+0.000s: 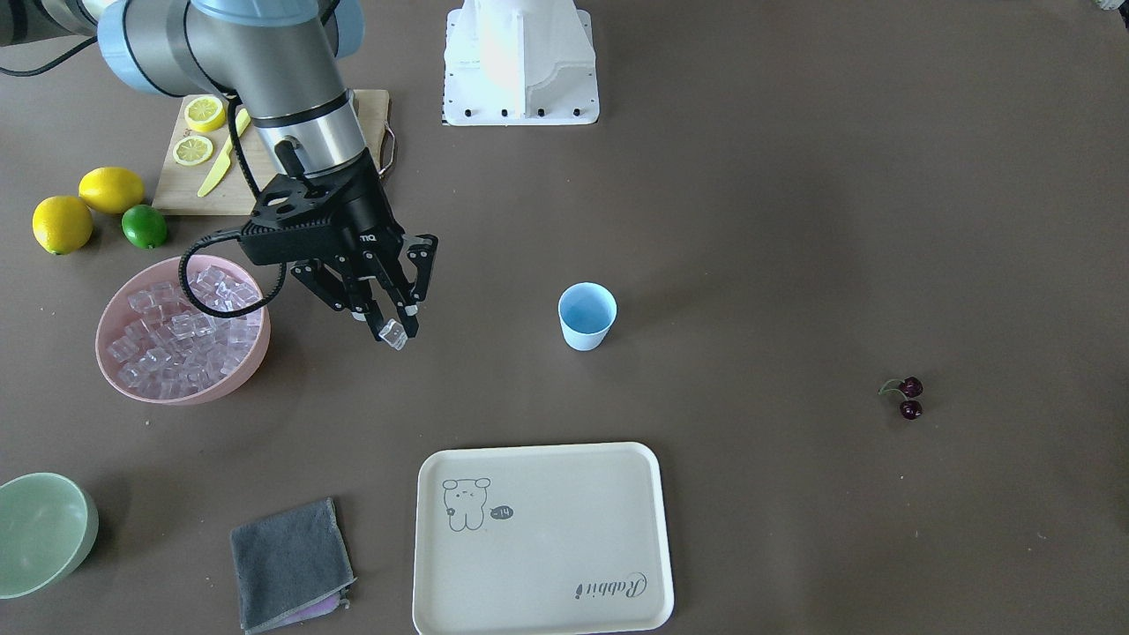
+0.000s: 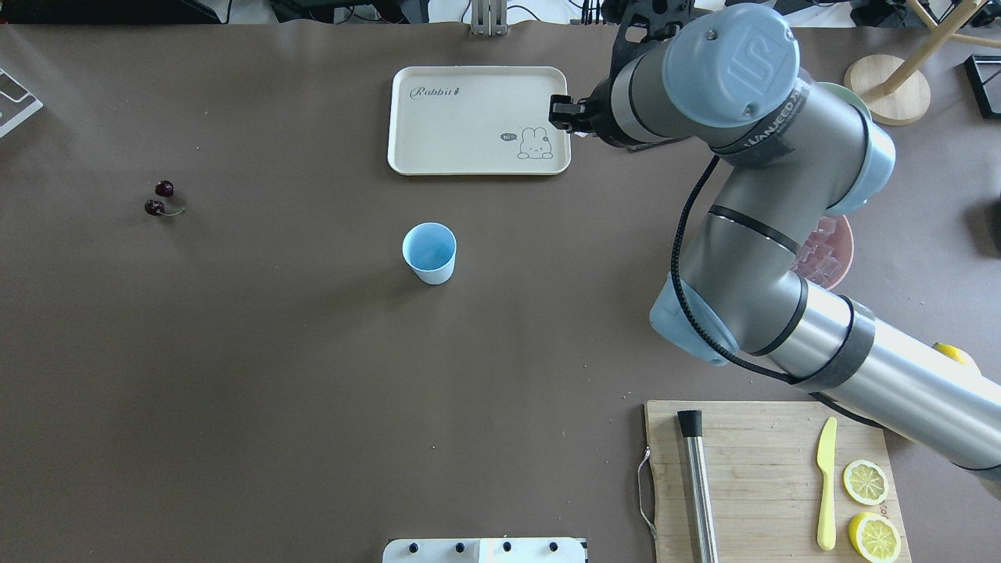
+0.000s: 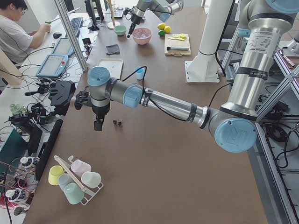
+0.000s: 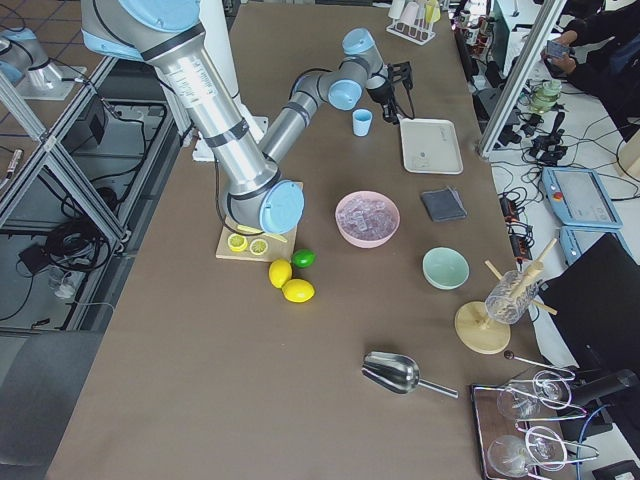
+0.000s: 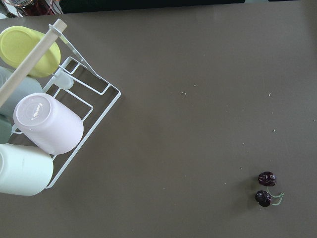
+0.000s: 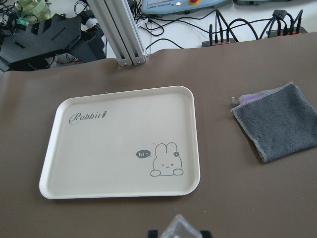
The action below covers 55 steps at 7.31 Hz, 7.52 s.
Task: Put ice and cherries in cup
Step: 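Lift the ice cube and carry it toward the light-blue cup, then lower the right gripper over the blue cup and release the ice, then move the empty right gripper back over the pink ice bowl, then lower the right gripper into the bowl and grasp another ice cube, then carry the held ice cube over to the blue cup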
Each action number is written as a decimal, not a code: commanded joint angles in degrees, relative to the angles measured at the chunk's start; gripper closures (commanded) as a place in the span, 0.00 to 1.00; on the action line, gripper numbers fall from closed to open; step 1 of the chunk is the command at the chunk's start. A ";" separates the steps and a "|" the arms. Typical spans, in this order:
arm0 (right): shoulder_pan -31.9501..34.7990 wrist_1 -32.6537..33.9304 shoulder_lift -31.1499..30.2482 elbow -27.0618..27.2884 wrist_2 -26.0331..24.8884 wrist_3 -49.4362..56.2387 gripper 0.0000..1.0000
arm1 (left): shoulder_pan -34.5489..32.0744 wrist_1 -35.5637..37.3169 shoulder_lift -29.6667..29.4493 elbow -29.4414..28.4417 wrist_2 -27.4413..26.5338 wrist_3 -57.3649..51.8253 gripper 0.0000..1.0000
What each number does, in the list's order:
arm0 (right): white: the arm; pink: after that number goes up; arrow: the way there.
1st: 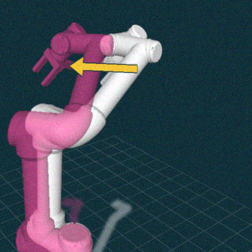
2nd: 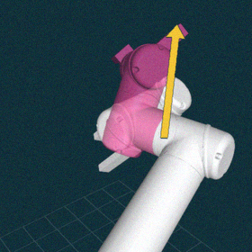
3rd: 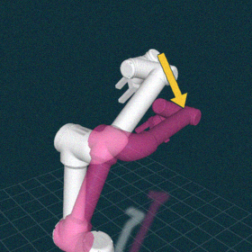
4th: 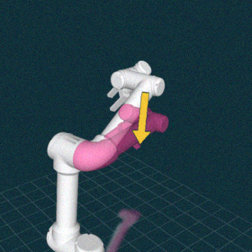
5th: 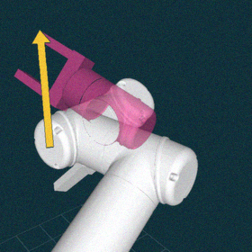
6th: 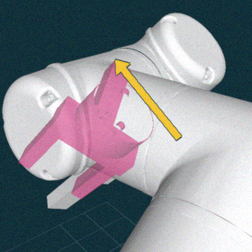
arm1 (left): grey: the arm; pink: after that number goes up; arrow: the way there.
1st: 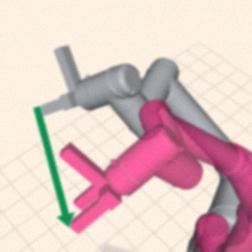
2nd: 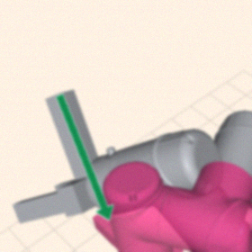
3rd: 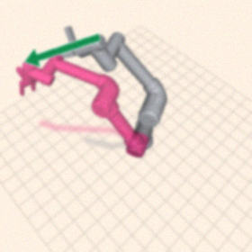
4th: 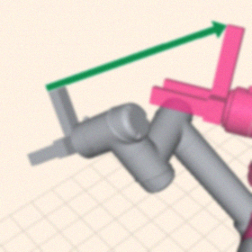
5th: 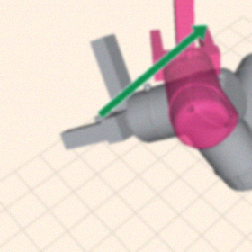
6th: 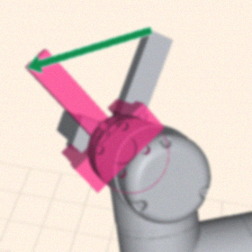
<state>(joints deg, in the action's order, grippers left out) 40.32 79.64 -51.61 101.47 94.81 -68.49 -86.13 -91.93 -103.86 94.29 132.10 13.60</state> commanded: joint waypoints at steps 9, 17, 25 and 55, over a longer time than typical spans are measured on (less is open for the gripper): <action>-13.24 -16.36 10.47 -19.20 -7.53 -3.57 1.00 | 0.26 0.00 0.84 -0.07 0.00 -0.15 0.02; -10.28 -16.27 9.17 -15.62 0.96 -0.33 0.00 | 0.26 -0.88 1.38 -0.07 0.00 -0.15 0.02; 14.42 -15.22 -18.83 -1.64 22.27 11.24 0.00 | 0.53 -1.49 1.46 0.98 0.00 0.11 0.02; 9.87 9.22 -12.68 9.11 10.93 12.07 1.00 | 0.70 -1.58 1.64 3.09 0.35 0.20 0.02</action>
<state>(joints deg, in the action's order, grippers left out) 50.24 88.94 -69.51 111.17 105.71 -56.19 -85.50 -93.51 -102.21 97.29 132.33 13.79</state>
